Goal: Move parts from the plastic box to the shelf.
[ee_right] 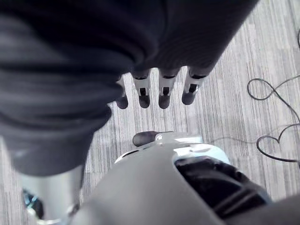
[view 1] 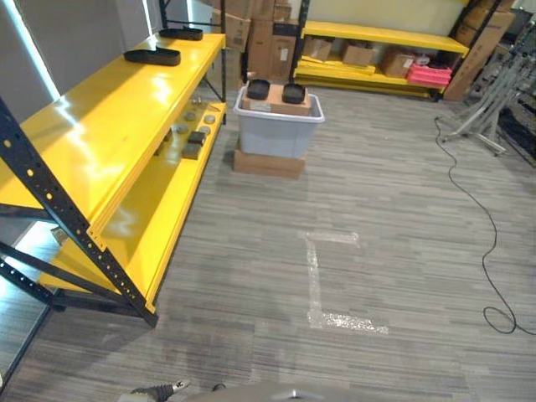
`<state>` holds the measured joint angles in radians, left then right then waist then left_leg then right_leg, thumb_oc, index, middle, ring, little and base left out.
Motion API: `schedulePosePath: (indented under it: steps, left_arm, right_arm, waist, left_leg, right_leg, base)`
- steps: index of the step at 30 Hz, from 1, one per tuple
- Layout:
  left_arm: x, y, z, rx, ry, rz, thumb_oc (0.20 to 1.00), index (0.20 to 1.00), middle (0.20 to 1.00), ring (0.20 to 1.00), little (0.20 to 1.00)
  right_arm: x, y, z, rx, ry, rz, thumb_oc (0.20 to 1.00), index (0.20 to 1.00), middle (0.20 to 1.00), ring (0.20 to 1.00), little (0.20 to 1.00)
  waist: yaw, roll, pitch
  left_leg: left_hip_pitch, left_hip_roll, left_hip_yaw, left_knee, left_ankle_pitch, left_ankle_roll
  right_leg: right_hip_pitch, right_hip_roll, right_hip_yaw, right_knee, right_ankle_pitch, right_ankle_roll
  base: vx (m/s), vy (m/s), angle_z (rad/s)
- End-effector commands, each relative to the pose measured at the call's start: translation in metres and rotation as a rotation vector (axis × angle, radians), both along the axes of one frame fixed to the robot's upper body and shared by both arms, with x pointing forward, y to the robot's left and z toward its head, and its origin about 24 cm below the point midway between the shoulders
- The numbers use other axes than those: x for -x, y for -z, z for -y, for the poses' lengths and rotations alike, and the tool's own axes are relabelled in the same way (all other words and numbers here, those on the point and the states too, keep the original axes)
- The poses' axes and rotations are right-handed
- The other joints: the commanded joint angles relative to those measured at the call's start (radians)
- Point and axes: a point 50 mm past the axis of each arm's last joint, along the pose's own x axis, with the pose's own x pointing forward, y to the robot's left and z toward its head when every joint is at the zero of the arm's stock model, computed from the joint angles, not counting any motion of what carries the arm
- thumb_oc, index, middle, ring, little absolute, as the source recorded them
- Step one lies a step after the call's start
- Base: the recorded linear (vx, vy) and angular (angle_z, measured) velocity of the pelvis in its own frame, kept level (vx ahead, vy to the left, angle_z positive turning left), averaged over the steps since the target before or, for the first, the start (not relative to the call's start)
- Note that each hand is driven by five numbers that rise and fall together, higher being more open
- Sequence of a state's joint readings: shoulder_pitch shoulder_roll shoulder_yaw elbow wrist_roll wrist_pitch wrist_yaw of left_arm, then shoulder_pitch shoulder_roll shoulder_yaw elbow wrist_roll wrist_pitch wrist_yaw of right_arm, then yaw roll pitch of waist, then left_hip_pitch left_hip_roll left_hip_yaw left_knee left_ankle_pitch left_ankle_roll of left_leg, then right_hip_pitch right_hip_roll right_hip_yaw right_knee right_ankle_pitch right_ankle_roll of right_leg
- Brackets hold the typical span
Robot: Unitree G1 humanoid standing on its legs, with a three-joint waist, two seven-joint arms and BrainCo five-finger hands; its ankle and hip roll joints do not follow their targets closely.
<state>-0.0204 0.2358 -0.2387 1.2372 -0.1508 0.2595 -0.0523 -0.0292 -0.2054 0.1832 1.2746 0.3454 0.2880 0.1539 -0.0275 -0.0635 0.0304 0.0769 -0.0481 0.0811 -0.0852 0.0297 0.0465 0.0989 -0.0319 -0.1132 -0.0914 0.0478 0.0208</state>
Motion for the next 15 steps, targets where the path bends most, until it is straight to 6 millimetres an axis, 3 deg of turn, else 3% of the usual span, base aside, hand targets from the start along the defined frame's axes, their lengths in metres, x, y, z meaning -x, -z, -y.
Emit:
schedulePosePath:
  steps: [1, 5, 9, 13, 15]
  left_arm:
    - [-0.024, -0.001, 0.01, 0.016, 0.056, 0.043, 1.0, 1.0, 1.0, 1.0, 1.0]
    - [-0.03, -0.004, 0.004, -0.002, 0.045, 0.067, 1.0, 1.0, 1.0, 1.0, 1.0]
    - [-0.023, -0.005, -0.005, -0.032, 0.017, 0.033, 1.0, 1.0, 1.0, 1.0, 1.0]
    - [-0.015, -0.005, -0.013, -0.034, 0.011, -0.013, 1.0, 1.0, 1.0, 1.0, 1.0]
    - [-0.013, -0.005, -0.013, -0.039, 0.023, -0.026, 1.0, 1.0, 1.0, 1.0, 1.0]
  right_arm:
    - [0.004, -0.002, 0.01, 0.002, -0.006, -0.076, 1.0, 1.0, 1.0, 1.0, 1.0]
    - [0.015, -0.003, 0.02, 0.03, 0.053, -0.144, 1.0, 1.0, 1.0, 1.0, 1.0]
    - [0.018, -0.005, 0.031, 0.055, 0.084, -0.14, 1.0, 1.0, 1.0, 1.0, 1.0]
    - [0.006, -0.006, 0.03, 0.024, 0.083, -0.065, 1.0, 1.0, 1.0, 1.0, 1.0]
    - [-0.01, -0.007, 0.025, 0.023, 0.047, -0.011, 1.0, 1.0, 1.0, 1.0, 1.0]
  waist:
    - [-0.004, 0.039, 0.028]
    - [-0.005, 0.037, 0.036]
    - [-0.003, 0.038, 0.04]
    - [-0.009, 0.042, 0.049]
    - [-0.014, 0.05, 0.072]
  left_leg:
    - [0.031, -0.002, 0.038, -0.002, -0.019, -0.002]
    - [0.034, -0.002, 0.045, -0.002, -0.021, 0.002]
    - [0.039, -0.006, 0.043, -0.002, -0.024, 0.009]
    - [0.035, -0.01, 0.051, -0.002, -0.024, 0.024]
    - [0.034, -0.003, 0.065, -0.002, -0.024, 0.034]
  right_leg:
    - [0.0, 0.008, 0.0, 0.034, 0.012, 0.049]
    - [-0.006, 0.005, 0.002, 0.052, 0.009, 0.052]
    - [-0.016, 0.001, 0.003, 0.086, -0.003, 0.054]
    - [-0.06, -0.002, 0.003, 0.185, -0.012, 0.06]
    - [-0.146, -0.024, -0.022, 0.341, 0.031, 0.09]
  base:
    - [0.01, 0.062, -0.16]
    - [0.02, 0.059, -0.13]
    - [0.03, 0.071, -0.03]
    - [0.03, 0.096, -0.04]
    - [-0.03, 0.094, -0.14]
